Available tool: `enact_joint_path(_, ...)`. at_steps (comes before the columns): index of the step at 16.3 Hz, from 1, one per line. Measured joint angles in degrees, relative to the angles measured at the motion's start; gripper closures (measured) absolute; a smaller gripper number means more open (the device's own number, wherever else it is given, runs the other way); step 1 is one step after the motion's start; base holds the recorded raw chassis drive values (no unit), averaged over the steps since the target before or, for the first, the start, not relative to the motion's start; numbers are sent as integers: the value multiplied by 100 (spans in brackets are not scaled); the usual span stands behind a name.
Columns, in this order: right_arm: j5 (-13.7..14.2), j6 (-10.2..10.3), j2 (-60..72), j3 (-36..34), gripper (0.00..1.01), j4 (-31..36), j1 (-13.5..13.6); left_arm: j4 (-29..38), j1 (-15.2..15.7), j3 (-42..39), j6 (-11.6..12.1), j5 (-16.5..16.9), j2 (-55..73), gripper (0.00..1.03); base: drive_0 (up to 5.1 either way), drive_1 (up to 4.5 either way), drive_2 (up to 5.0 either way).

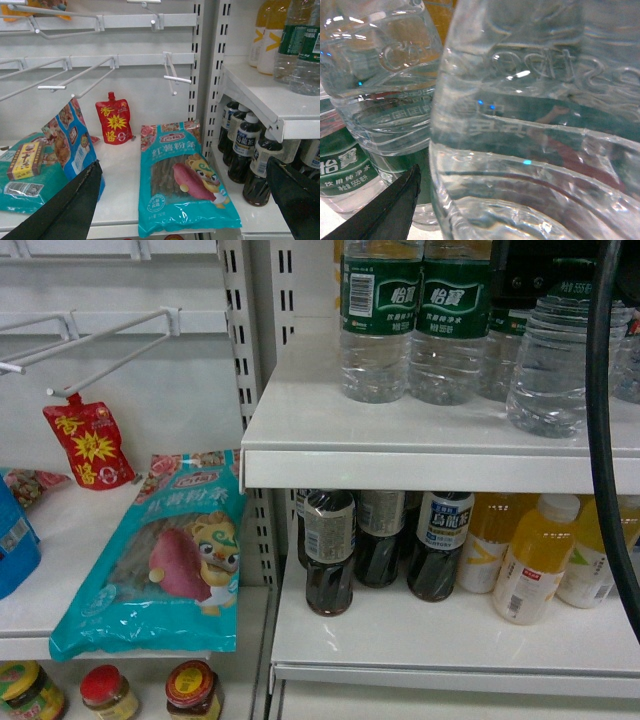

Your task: Move water from second to third shelf

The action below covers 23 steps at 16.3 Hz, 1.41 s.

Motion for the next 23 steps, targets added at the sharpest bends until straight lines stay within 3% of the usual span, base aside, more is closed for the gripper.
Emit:
enact_joint_path(3,118,-13,-98,-140,3,-33,0,0,0,0,0,0,0,5,0,0,0)
enact_joint_path(11,15,63,-986,-704,3,-415,-7,0,0,0,0,0,0,5,0,0,0)
enact_joint_path(14,-76,-74,-1659,-1139,3,-243,-4,0,0,0,0,0,0,5,0,0,0)
enact_joint_path(18,-234,-247,-2675,-1814,3,-595,-52,0,0,0,0,0,0,5,0,0,0)
enact_joint_path(19,0,-317,-2955,-2210,13,122,-103,0,0,0,0,0,0,5,0,0,0)
enact_joint_path(21,-192,-407,-4332,-3366,40,-70,-529,0,0,0,0,0,0,5,0,0,0)
enact_joint_path(22,-420,-420,-5034,-3860,53,-492,-772,0,0,0,0,0,0,5,0,0,0)
enact_joint_path(23,-905,-426,-5834,-4280,66,-975,-1156,0,0,0,0,0,0,5,0,0,0)
